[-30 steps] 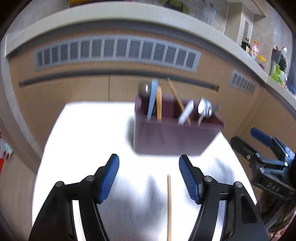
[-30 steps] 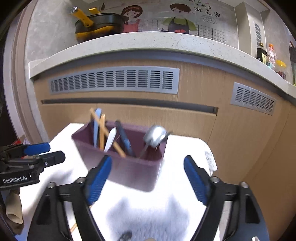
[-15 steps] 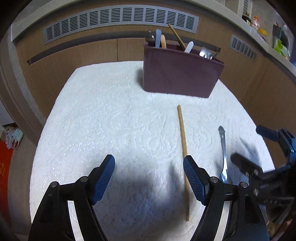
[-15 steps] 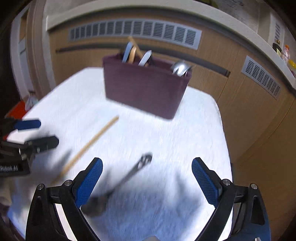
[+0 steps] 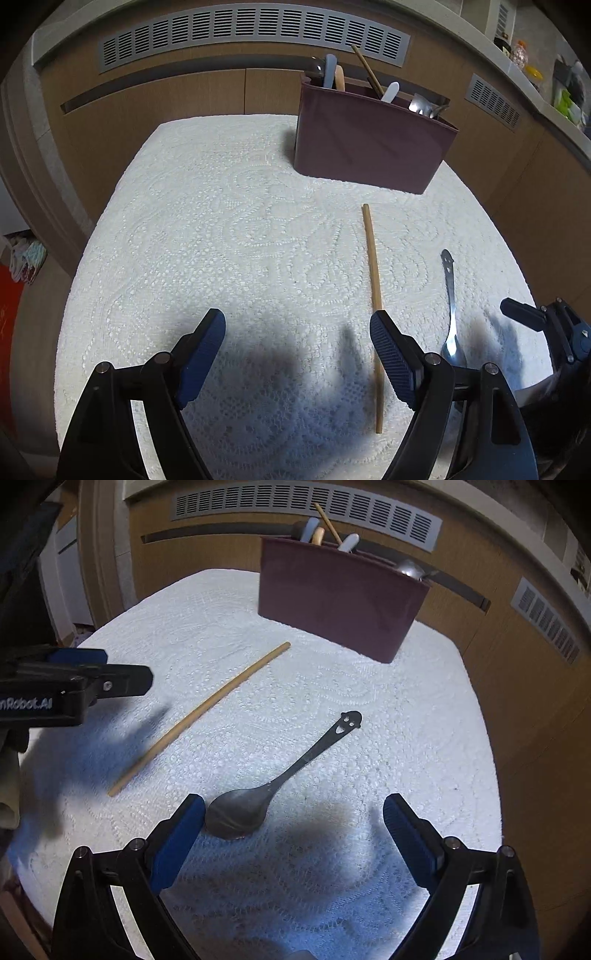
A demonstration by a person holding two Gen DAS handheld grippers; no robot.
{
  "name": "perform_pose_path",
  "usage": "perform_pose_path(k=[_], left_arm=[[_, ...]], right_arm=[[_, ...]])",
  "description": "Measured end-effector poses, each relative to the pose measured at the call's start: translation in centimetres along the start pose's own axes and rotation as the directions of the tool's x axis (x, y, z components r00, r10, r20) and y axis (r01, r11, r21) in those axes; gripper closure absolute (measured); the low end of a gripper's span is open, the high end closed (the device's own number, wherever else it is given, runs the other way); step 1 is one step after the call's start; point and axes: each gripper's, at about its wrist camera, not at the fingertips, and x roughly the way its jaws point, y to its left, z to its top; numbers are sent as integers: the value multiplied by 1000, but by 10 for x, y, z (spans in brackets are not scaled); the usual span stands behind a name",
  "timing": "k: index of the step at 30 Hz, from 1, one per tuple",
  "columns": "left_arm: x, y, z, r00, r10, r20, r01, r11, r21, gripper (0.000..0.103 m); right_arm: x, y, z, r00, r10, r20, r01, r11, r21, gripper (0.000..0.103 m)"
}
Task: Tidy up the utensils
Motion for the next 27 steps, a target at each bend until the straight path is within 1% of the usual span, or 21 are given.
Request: perform_pose_path(k=[2,4,6,8,9,10,11,12,14,15,17,20,22,26,27], left_arm=[[0,-2,0,1000,3,-1,-3,1000,2,22],[0,-3,1,1000,11,0,-11,1000,7,22],[-2,-5,1,1000,17,2,-17,1000,13,22],[-5,-7,1,1000,20,5,-20,1000,17,22],[-6,-8,1,1000,22,8,-22,1000,18,22],[-8,-8,2,1000,22,11,-22,1000,20,22],[-9,-9,2,1000,22,13,-22,1000,21,22],[-10,-10,2,1000,21,16,-21,1000,23,22],[-12,-12,2,1000,18,20,-18,999,29,22],[-13,-13,2,1000,16,22,-17,999,32,21],[-14,-15,2,1000,14,23,-14,999,36,21],[-14,-18,3,1000,9,18,-10,999,41,21],[-12,-21,3,1000,7,12,-8,999,53,21],[-3,-27,3,1000,12,-17,-11,997,76,21],[0,-30,3,1000,16,-25,-14,996,85,21]], right_arm=[[-4,6,-2,1000,15,9,-15,1000,-8,20],[-4,12,-1,999,32,5,-32,999,-13,46],[-3,16,1,999,53,-10,-53,999,-2,54],[-2,17,0,999,53,-5,-53,999,2,55],[-3,17,0,998,57,-6,-57,998,5,60],[-3,16,0,998,61,-8,-61,998,8,73],[-3,15,0,998,63,-13,-62,998,10,80],[-5,13,-1,999,53,-12,-53,999,10,91],[-10,9,0,1000,25,3,-25,1000,12,94],[-13,5,1,1000,24,8,-24,1000,18,95],[-23,-7,5,999,18,35,-20,999,46,96],[-30,-23,10,998,-25,64,21,997,69,96],[-29,-34,11,997,-42,61,36,995,91,96],[-23,-54,4,998,-49,35,43,990,134,95],[-20,-57,1,999,-44,29,40,989,141,92]])
